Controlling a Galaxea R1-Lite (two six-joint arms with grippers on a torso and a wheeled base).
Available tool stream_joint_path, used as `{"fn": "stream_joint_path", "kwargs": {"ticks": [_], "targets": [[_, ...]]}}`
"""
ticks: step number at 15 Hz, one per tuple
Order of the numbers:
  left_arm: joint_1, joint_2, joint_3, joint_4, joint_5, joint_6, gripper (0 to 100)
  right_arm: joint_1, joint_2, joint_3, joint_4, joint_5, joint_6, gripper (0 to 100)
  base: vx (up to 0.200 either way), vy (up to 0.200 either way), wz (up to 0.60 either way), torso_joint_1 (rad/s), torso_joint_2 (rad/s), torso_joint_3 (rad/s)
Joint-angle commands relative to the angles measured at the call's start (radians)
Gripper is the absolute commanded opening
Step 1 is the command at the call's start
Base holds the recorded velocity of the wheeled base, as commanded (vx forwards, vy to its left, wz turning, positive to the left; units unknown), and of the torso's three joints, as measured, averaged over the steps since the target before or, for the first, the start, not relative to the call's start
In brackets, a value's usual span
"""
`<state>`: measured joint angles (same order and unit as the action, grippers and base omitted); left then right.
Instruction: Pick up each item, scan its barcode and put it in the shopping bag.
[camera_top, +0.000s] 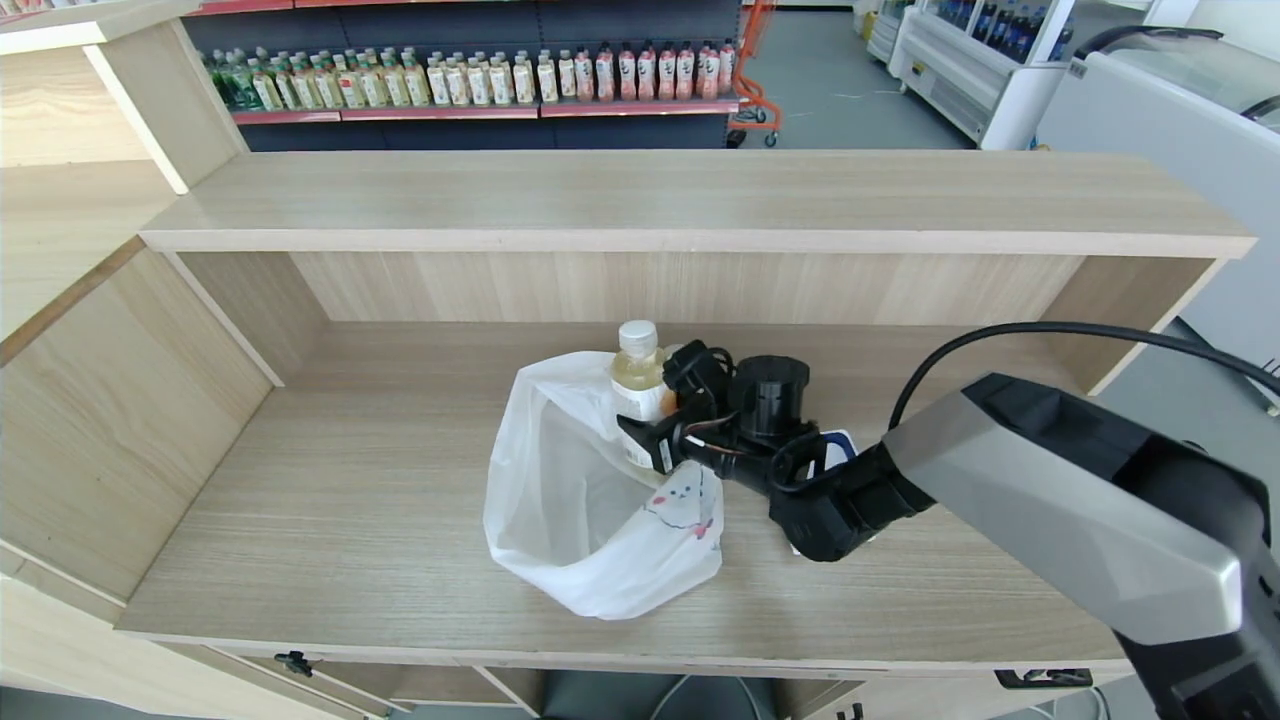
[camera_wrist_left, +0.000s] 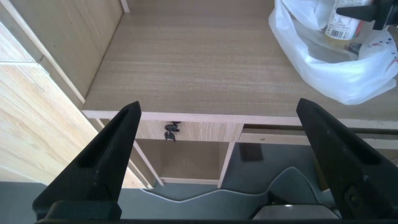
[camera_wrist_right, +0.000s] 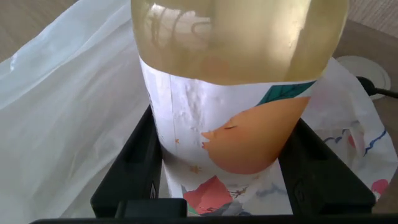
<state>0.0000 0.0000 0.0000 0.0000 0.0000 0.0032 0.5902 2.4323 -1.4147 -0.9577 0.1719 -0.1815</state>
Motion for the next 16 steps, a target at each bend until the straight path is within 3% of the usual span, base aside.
{"fn": "stream_joint_path", "kwargs": {"ticks": [1, 8, 9, 14, 16], "targets": [[0.000, 0.000, 0.000, 0.000, 0.000, 0.000, 100, 0.002, 0.083, -0.092, -0.003, -0.025, -0.029, 0, 0.000, 0.000, 0.00, 0.000, 0.00, 0.000], [0.000, 0.000, 0.000, 0.000, 0.000, 0.000, 100, 0.000, 0.129, -0.145, -0.046, -0.028, -0.081, 0, 0.000, 0.000, 0.00, 0.000, 0.00, 0.000], [0.000, 0.000, 0.000, 0.000, 0.000, 0.000, 100, 0.000, 0.131, -0.145, -0.047, -0.028, -0.081, 100, 0.000, 0.000, 0.00, 0.000, 0.00, 0.000], [0.000, 0.000, 0.000, 0.000, 0.000, 0.000, 100, -0.003, 0.085, -0.152, -0.042, -0.025, -0.055, 100, 0.000, 0.000, 0.00, 0.000, 0.00, 0.000], [0.000, 0.000, 0.000, 0.000, 0.000, 0.000, 100, 0.003, 0.028, -0.145, -0.033, -0.028, 0.017, 100, 0.000, 0.000, 0.00, 0.000, 0.00, 0.000]]}}
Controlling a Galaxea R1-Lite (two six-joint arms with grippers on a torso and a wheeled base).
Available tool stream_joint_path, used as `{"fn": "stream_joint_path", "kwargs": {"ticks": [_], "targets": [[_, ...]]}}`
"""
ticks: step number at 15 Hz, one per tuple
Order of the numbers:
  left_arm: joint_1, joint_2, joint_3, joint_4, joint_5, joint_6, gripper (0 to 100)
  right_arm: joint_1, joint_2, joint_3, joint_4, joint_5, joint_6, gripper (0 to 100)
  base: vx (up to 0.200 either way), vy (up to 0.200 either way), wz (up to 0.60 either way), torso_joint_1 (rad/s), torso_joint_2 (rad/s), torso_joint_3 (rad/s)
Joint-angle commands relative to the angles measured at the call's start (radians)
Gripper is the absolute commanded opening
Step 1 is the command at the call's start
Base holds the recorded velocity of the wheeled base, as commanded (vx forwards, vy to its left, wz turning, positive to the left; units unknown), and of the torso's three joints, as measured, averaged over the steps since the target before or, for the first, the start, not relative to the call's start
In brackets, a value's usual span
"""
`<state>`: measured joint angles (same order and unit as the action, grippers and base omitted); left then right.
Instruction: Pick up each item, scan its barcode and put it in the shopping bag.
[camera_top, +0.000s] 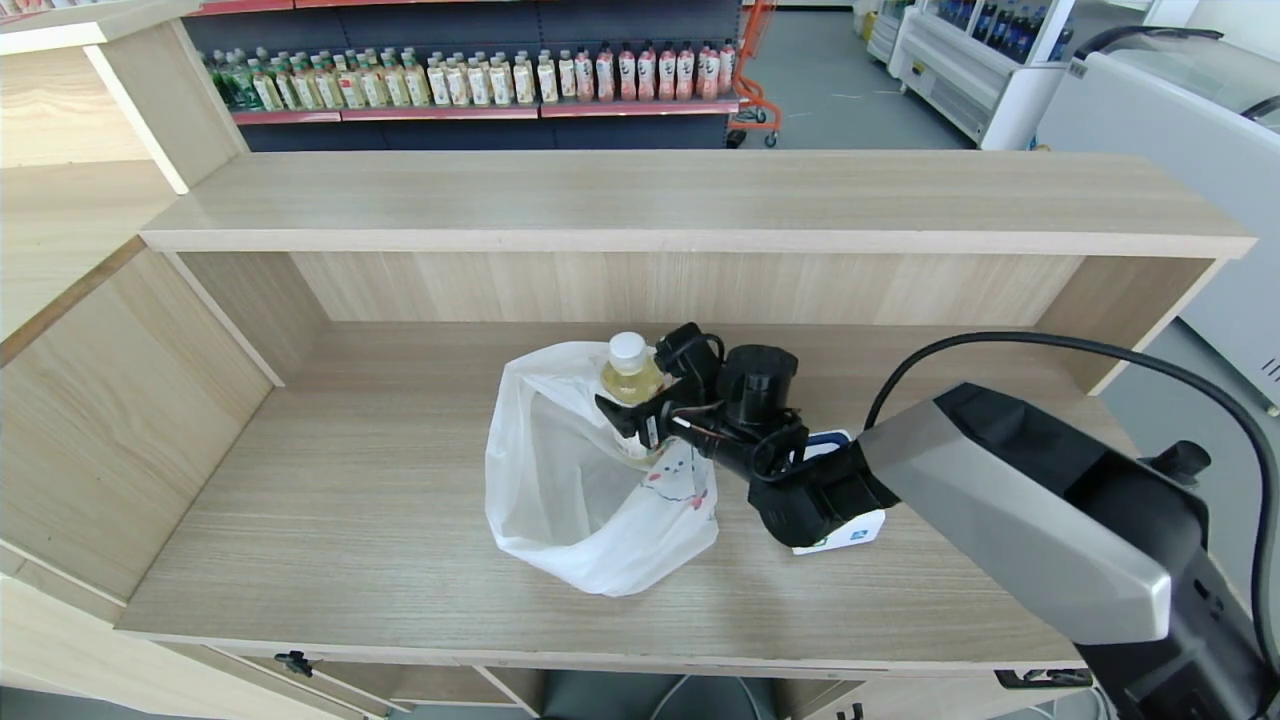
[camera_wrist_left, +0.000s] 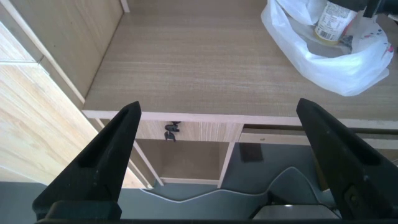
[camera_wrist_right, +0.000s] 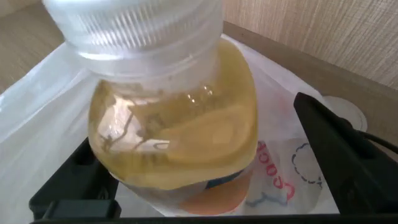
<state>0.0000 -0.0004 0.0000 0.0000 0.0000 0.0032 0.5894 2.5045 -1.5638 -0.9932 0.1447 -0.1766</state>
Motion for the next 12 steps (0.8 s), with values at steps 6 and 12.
{"fn": "stream_joint_path", "kwargs": {"ticks": [6, 12], "targets": [[0.000, 0.000, 0.000, 0.000, 0.000, 0.000, 100, 0.000, -0.191, 0.047, 0.122, -0.019, 0.146, 100, 0.000, 0.000, 0.00, 0.000, 0.00, 0.000], [0.000, 0.000, 0.000, 0.000, 0.000, -0.002, 100, -0.088, -0.500, 0.327, 0.148, -0.022, 0.281, 100, 0.000, 0.000, 0.00, 0.000, 0.00, 0.000]]}}
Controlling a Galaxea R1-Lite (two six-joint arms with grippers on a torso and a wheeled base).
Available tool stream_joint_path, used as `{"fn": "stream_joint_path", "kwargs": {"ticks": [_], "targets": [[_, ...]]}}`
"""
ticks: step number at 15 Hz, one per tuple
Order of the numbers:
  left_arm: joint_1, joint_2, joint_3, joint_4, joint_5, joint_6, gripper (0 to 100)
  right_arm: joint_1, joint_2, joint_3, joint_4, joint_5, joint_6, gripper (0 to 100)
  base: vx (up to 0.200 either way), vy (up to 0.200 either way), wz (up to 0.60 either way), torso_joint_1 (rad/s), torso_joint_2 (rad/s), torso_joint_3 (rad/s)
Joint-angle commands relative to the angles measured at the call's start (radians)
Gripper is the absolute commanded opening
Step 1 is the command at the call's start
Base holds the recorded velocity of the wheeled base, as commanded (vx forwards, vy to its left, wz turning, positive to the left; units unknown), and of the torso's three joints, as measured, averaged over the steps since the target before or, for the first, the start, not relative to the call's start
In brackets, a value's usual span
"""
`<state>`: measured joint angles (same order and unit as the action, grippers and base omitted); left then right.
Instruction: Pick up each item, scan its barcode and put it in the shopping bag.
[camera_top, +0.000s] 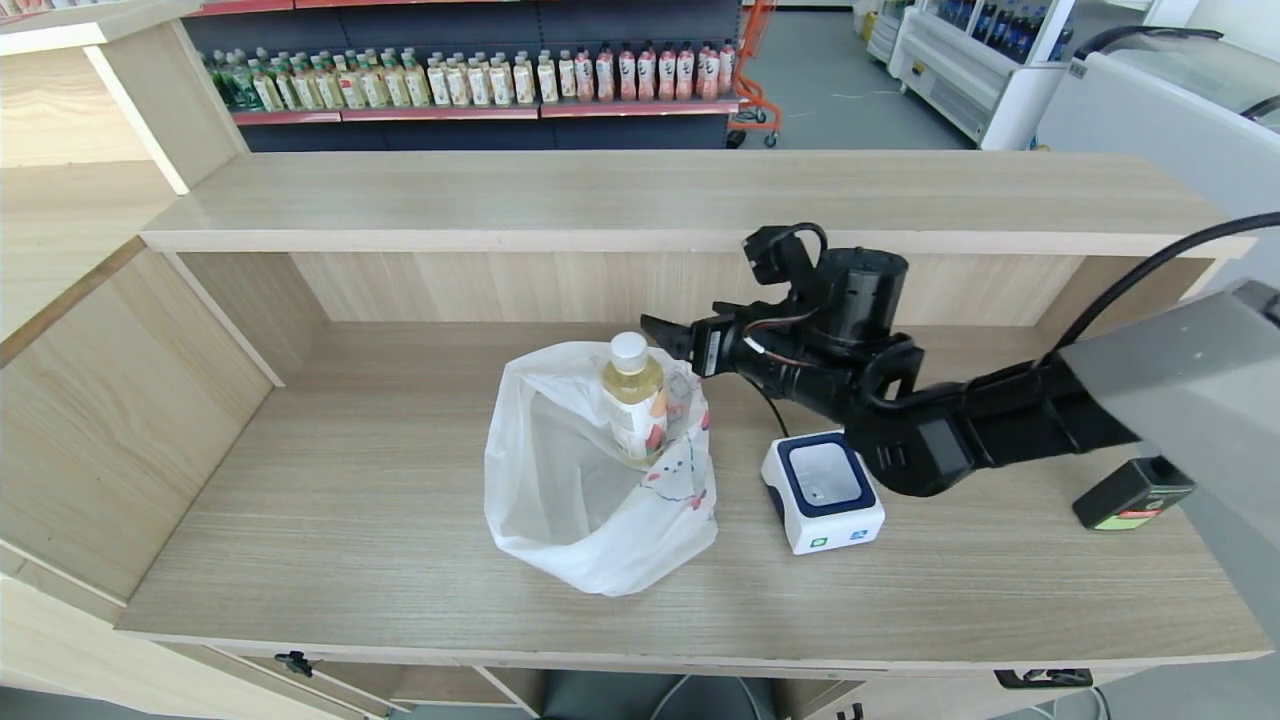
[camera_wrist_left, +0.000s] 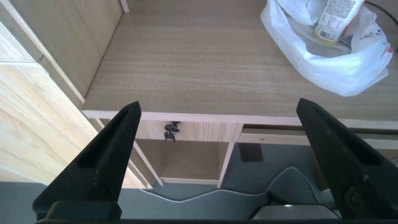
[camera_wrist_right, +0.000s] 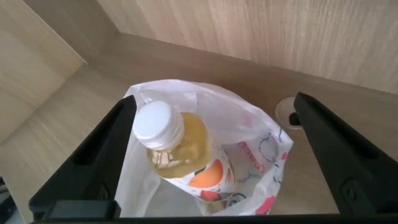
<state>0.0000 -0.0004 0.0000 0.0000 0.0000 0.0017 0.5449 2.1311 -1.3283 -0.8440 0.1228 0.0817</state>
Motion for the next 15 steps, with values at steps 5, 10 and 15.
{"fn": "stream_joint_path", "kwargs": {"ticks": [5, 10, 15], "targets": [[0.000, 0.000, 0.000, 0.000, 0.000, -0.002, 100, -0.209, -0.399, 0.440, -0.006, 0.009, 0.078, 100, 0.000, -0.040, 0.00, 0.000, 0.00, 0.000], [0.000, 0.000, 0.000, 0.000, 0.000, -0.002, 100, -0.347, -0.612, 0.687, -0.003, 0.020, 0.122, 100, 0.000, -0.200, 0.00, -0.002, 0.00, 0.001], [0.000, 0.000, 0.000, 0.000, 0.000, -0.002, 100, -0.387, -0.675, 0.790, 0.002, 0.031, 0.118, 100, 0.000, -0.200, 0.00, 0.001, 0.00, 0.001]]}}
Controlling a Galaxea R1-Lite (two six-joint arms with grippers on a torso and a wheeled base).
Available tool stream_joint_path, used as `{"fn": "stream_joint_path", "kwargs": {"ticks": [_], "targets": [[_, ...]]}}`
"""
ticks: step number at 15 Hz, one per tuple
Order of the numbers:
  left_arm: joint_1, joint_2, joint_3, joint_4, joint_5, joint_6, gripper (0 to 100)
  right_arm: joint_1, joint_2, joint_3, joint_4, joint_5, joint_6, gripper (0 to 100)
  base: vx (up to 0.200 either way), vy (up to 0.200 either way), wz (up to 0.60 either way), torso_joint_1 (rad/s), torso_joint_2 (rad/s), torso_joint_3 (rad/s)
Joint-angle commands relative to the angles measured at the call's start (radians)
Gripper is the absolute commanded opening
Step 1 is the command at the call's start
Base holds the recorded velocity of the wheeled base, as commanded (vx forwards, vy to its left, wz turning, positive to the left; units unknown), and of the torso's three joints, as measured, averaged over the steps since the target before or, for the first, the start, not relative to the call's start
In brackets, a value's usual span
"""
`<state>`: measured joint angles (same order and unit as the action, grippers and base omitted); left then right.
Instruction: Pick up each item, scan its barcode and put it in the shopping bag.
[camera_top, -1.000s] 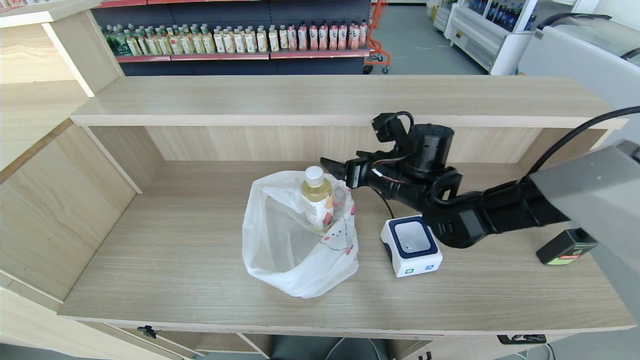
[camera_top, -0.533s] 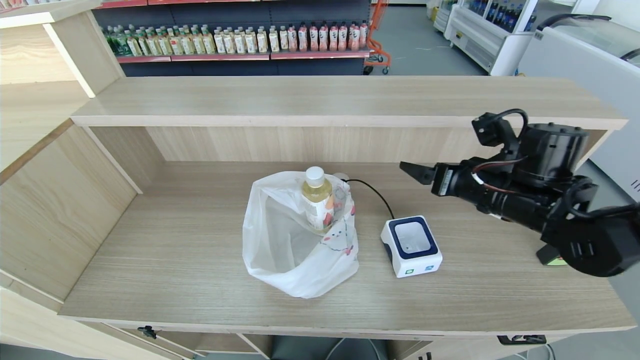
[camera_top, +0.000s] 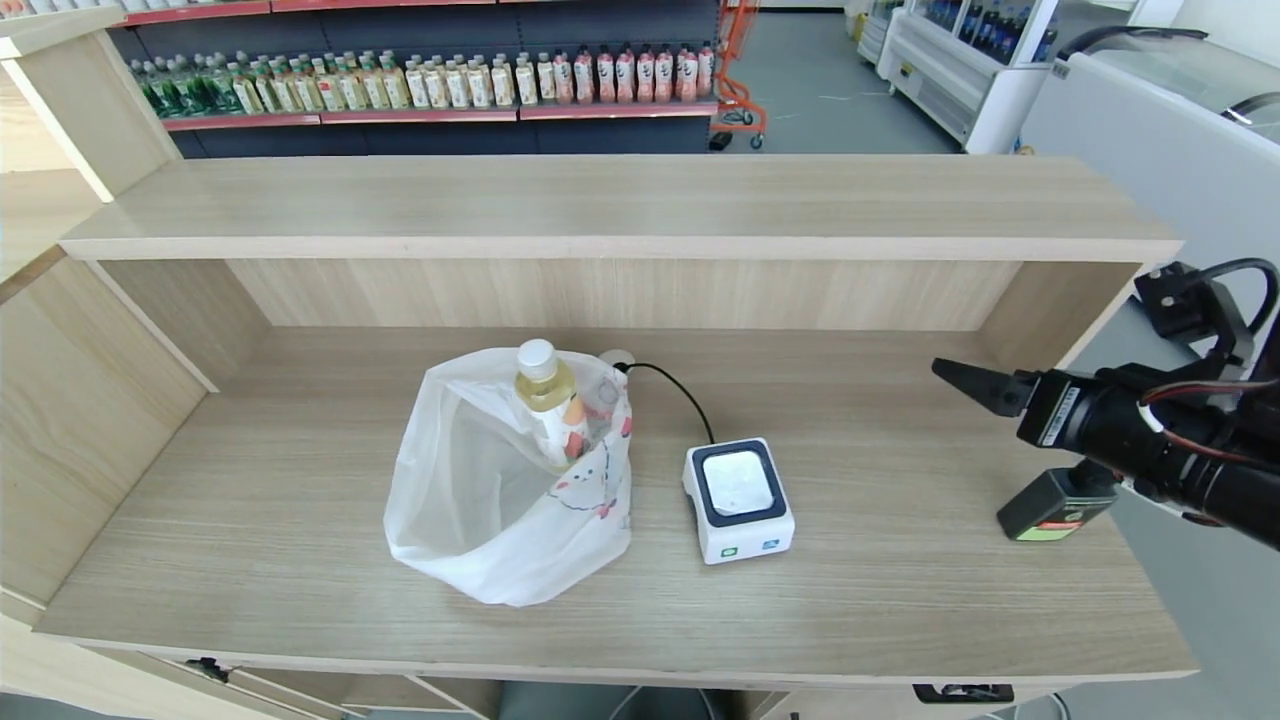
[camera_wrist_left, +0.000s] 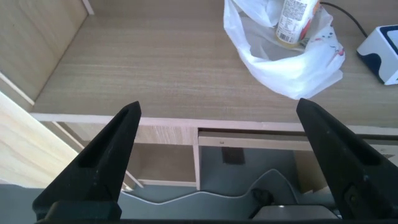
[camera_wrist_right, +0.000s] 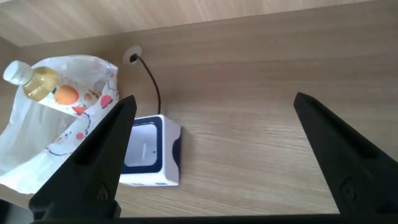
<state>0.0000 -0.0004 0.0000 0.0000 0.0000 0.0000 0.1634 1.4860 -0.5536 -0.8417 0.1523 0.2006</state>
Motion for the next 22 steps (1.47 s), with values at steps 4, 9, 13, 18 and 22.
{"fn": "stream_joint_path", "kwargs": {"ticks": [4, 9, 13, 18, 22], "targets": [[0.000, 0.000, 0.000, 0.000, 0.000, -0.002, 100, -0.005, -0.033, 0.043, 0.000, 0.001, -0.004, 100, -0.050, 0.000, 0.00, 0.001, 0.00, -0.001], [0.000, 0.000, 0.000, 0.000, 0.000, 0.000, 100, -0.035, -0.032, 0.104, 0.001, -0.004, -0.086, 100, -0.200, 0.000, 0.00, 0.001, 0.00, 0.000], [0.000, 0.000, 0.000, 0.000, 0.000, 0.000, 100, -0.131, -0.004, 0.124, 0.000, -0.005, -0.176, 100, -0.050, 0.000, 0.00, -0.002, 0.00, 0.003], [0.000, 0.000, 0.000, 0.000, 0.000, 0.005, 100, -0.206, -0.001, 0.138, 0.001, -0.005, -0.218, 100, 0.000, -0.200, 0.00, 0.004, 0.00, 0.005], [0.000, 0.000, 0.000, 0.000, 0.000, 0.003, 100, -0.240, 0.007, 0.167, 0.001, -0.008, -0.305, 100, 0.000, -0.200, 0.00, 0.006, 0.00, -0.001]]}}
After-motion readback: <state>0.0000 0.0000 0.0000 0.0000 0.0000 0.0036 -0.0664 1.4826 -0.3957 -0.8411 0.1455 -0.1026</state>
